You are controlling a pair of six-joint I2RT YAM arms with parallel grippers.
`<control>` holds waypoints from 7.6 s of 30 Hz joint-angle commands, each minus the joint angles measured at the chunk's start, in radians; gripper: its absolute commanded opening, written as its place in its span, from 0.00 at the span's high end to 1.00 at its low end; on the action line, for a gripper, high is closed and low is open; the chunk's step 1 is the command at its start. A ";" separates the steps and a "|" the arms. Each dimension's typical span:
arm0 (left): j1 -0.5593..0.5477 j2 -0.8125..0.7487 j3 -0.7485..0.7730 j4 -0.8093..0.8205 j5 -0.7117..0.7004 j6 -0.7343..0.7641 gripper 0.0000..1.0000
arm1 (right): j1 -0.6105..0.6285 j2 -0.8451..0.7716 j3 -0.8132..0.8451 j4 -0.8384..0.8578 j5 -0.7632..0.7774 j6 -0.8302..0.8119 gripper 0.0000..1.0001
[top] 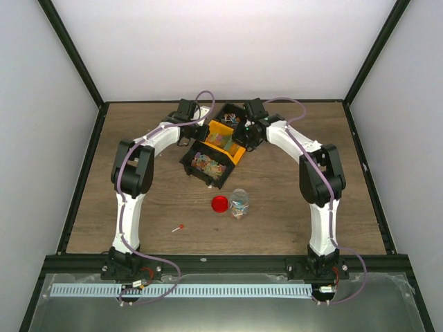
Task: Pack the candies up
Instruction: Scoop the fake candies from the storage box, then place the fake candies in the packing bottle.
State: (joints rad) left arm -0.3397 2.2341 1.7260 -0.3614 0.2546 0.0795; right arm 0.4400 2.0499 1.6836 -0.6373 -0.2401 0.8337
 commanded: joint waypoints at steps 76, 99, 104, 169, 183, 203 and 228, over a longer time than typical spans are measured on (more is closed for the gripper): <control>0.015 0.083 0.030 -0.091 -0.023 -0.002 0.96 | -0.214 -0.155 -0.724 1.154 -0.785 0.124 0.99; 0.015 0.081 0.021 -0.090 -0.024 0.003 0.96 | -0.361 -0.280 -0.904 1.365 -0.908 0.265 0.99; 0.015 0.079 0.021 -0.093 -0.025 0.006 0.96 | -0.360 -0.226 -0.881 1.517 -0.923 0.369 0.99; 0.017 0.044 -0.017 -0.074 -0.008 0.000 0.96 | -0.513 -0.578 -0.990 0.932 -0.987 -0.014 0.99; 0.015 0.038 -0.027 -0.065 0.006 -0.006 0.96 | -0.515 -0.886 -1.131 0.756 -1.004 0.033 0.99; 0.015 0.042 -0.024 -0.059 0.017 -0.007 0.96 | -0.517 -1.336 -1.268 0.449 -0.909 -0.026 0.99; 0.014 0.037 -0.018 -0.063 0.021 -0.010 0.96 | -0.515 -1.521 -1.164 0.077 -0.797 -0.251 0.99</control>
State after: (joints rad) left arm -0.3241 2.2414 1.7313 -0.3611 0.2787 0.0696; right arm -0.0708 0.5716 0.4782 -0.5308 -1.0355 0.5972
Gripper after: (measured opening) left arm 0.100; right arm 0.077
